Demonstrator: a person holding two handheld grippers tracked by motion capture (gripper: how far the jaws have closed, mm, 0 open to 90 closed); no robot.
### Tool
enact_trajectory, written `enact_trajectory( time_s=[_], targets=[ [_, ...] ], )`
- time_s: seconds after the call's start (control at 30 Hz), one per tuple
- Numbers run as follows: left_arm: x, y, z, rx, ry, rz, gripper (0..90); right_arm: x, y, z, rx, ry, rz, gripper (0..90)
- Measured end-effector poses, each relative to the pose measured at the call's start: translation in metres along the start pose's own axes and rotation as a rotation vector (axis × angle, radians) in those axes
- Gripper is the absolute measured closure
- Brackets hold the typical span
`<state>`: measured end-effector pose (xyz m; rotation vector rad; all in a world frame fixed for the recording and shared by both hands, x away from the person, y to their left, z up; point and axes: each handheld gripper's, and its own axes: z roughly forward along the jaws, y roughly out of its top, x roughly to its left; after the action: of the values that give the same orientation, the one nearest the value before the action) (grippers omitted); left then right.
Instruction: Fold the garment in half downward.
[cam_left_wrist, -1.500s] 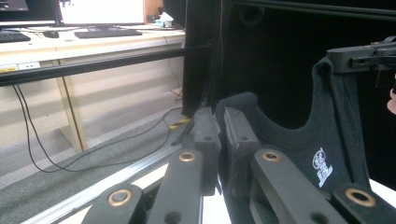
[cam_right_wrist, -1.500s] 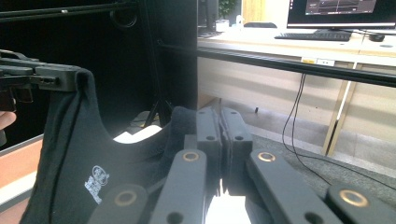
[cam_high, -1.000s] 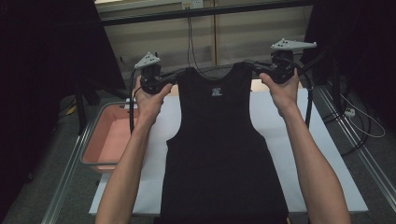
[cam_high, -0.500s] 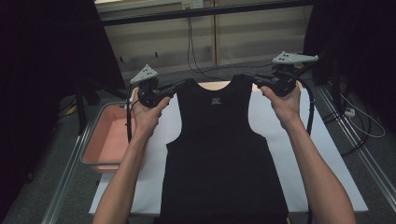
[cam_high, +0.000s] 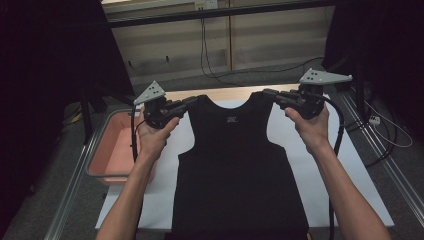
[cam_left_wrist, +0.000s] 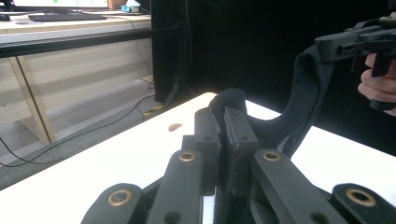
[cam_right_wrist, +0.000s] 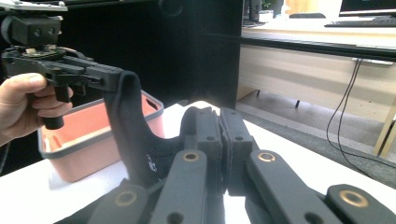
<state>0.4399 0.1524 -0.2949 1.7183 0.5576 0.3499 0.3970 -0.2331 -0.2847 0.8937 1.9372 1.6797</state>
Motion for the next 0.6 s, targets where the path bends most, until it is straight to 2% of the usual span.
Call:
enact_trajectory(
  time_s=[0.07, 0.1, 0.2, 0.23, 0.27, 0.37, 0.6],
  targets=[
    [-0.001, -0.001, -0.003, -0.016, -0.019, -0.007, 85.1, 0.003, -0.002, -0.003, -0.005, 0.008, 0.002, 87.8],
    [-0.003, -0.001, -0.004, -0.020, -0.009, -0.011, 85.1, 0.005, -0.001, -0.005, -0.009, 0.011, 0.004, 87.8],
    [-0.008, 0.000, -0.007, -0.014, -0.017, 0.001, 85.1, 0.011, 0.000, -0.009, -0.010, 0.016, -0.003, 87.8],
    [-0.009, 0.000, -0.008, -0.006, -0.032, 0.012, 85.1, 0.013, 0.000, -0.011, -0.014, 0.019, -0.011, 87.8],
    [-0.012, 0.000, -0.009, 0.001, -0.018, 0.020, 85.1, 0.016, 0.001, -0.012, -0.014, 0.021, -0.015, 87.8],
    [-0.019, -0.001, -0.014, -0.006, -0.036, 0.031, 85.1, 0.024, 0.001, -0.017, -0.013, 0.028, -0.030, 87.8],
    [-0.033, -0.002, -0.025, 0.002, -0.046, 0.052, 85.1, 0.043, 0.002, -0.029, -0.011, 0.040, -0.069, 87.8]
  ],
)
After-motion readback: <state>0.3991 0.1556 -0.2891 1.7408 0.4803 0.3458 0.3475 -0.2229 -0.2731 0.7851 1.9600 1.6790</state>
